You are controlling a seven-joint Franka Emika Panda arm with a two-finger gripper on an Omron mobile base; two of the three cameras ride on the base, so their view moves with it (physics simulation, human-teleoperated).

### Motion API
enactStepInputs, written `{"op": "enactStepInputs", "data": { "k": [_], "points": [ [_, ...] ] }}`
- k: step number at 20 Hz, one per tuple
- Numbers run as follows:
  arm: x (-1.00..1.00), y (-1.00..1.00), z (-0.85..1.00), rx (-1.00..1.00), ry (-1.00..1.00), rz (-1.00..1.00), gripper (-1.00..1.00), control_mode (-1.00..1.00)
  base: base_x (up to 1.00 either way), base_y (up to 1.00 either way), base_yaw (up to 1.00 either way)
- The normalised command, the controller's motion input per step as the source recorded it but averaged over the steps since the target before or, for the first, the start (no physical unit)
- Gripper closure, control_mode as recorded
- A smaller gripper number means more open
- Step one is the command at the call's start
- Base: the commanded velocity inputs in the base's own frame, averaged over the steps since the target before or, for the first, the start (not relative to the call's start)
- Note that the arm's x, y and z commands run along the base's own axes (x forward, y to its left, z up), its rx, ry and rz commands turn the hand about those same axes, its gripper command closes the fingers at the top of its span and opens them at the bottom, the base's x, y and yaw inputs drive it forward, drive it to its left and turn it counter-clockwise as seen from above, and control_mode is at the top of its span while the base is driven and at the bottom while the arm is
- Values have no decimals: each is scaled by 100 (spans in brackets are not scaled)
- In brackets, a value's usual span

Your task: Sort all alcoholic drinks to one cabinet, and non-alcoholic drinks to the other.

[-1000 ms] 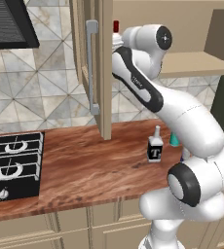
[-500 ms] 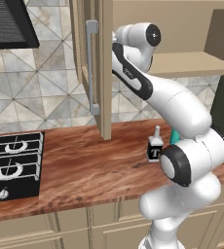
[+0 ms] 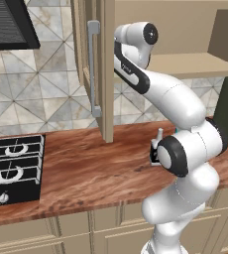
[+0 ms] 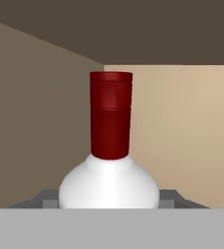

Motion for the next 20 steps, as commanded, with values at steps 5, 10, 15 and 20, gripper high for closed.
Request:
{"op": "enactStepInputs", "data": {
  "k": [5,10,15,20],
  "points": [
    [33,0,-12,0,1,0,100,-100,0,0,0],
    [21,0,-17,2,1,0,100,-100,0,0,0],
    [14,0,-14,2,0,0,100,-100,0,0,0],
    [12,0,-17,1,1,0,100,-100,0,0,0]
  ]
}}
